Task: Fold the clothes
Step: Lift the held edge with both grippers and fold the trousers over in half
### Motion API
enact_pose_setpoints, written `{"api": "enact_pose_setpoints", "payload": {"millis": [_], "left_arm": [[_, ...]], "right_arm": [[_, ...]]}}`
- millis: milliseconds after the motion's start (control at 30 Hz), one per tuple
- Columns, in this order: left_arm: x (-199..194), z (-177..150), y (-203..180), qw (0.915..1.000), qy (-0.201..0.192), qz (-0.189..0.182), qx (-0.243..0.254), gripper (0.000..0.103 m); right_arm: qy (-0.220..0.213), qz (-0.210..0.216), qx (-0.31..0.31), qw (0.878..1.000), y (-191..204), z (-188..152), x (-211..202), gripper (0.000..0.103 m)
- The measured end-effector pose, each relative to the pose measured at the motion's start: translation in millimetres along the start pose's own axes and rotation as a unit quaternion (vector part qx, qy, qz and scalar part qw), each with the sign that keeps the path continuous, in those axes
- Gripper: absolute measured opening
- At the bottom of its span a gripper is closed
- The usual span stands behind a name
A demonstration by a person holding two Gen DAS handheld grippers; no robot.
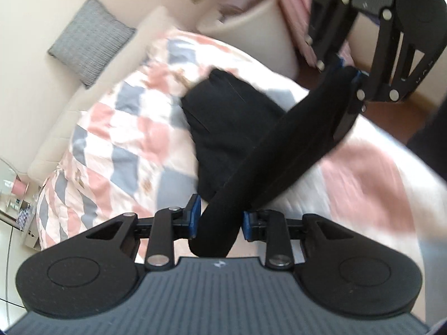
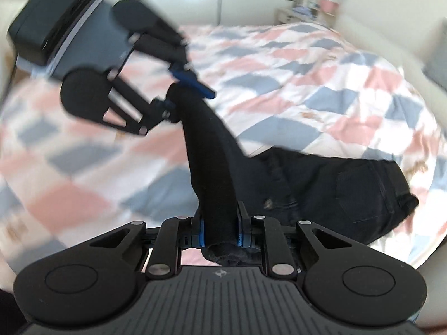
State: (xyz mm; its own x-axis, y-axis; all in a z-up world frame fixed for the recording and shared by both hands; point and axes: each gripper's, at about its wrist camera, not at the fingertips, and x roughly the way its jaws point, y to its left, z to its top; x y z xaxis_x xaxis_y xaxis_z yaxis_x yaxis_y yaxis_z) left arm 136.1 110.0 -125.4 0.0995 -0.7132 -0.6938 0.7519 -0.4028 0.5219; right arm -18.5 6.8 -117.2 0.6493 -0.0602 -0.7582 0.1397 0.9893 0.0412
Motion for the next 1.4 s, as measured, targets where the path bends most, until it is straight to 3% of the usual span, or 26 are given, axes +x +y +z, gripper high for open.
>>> {"api": "enact_pose_setpoints", "payload": {"millis": [133, 233, 333, 400, 467, 533, 567, 600, 667, 767, 900, 1000, 1133, 1200, 1233, 1300, 1400], "left_arm": [[29, 57, 39, 0.9991, -0.014, 0.010, -0.038, 0.026], [76, 100, 71, 0.9965, -0.021, 0.019, -0.079, 0.028], [135, 139, 101, 0.9918, -0.014, 0.030, -0.123, 0.037], [172, 160, 118, 0.9843, -0.002, 0.037, -0.173, 0.043], [202, 173, 140, 0.9695, 0.004, 0.049, -0.240, 0.047], [222, 170, 157, 0.9438, 0.022, 0.071, -0.322, 0.055], [230, 166, 163, 0.9278, 0.036, 0.080, -0.363, 0.055], [236, 156, 163, 0.9102, 0.056, 0.082, -0.402, 0.053], [242, 136, 152, 0.8793, 0.097, 0.070, -0.461, 0.035], [235, 113, 112, 0.8560, 0.147, 0.071, -0.490, 0.019], [221, 101, 75, 0.8288, 0.190, 0.109, -0.515, 0.018], [225, 99, 70, 0.8073, 0.199, 0.113, -0.544, 0.019], [245, 96, 70, 0.7987, 0.210, 0.111, -0.553, 0.019], [248, 97, 72, 0.8011, 0.205, 0.111, -0.551, 0.019], [246, 96, 74, 0.8031, 0.199, 0.112, -0.550, 0.019], [241, 94, 77, 0.8046, 0.189, 0.117, -0.550, 0.019], [232, 86, 84, 0.8028, 0.172, 0.119, -0.558, 0.017]], "right_arm": [[-0.017, 0.035, 0.065, 0.997, -100, 21, -20, 0.017], [-0.019, 0.052, 0.106, 0.993, -184, 30, -24, 0.017], [0.004, 0.068, 0.154, 0.986, -273, 34, -2, 0.017], [0.029, 0.083, 0.191, 0.978, -323, 29, 21, 0.017], [0.067, 0.084, 0.218, 0.970, -359, 19, 54, 0.017], [0.102, 0.089, 0.251, 0.958, -390, 7, 89, 0.016], [0.119, 0.093, 0.272, 0.950, -402, -1, 107, 0.017], [0.126, 0.099, 0.291, 0.943, -409, -7, 118, 0.017], [0.121, 0.111, 0.305, 0.938, -417, -9, 122, 0.017], [0.102, 0.112, 0.273, 0.950, -408, -2, 103, 0.016], [0.071, 0.106, 0.248, 0.960, -421, 20, 87, 0.015], [0.090, 0.080, 0.270, 0.955, -442, 20, 98, 0.014], [0.128, 0.058, 0.297, 0.945, -454, 9, 129, 0.020], [0.132, 0.038, 0.295, 0.946, -451, 13, 131, 0.029], [0.130, 0.015, 0.285, 0.950, -447, 17, 128, 0.045], [0.111, -0.043, 0.242, 0.963, -432, 28, 114, 0.058], [0.059, -0.076, 0.175, 0.980, -404, 44, 96, 0.058]]}}
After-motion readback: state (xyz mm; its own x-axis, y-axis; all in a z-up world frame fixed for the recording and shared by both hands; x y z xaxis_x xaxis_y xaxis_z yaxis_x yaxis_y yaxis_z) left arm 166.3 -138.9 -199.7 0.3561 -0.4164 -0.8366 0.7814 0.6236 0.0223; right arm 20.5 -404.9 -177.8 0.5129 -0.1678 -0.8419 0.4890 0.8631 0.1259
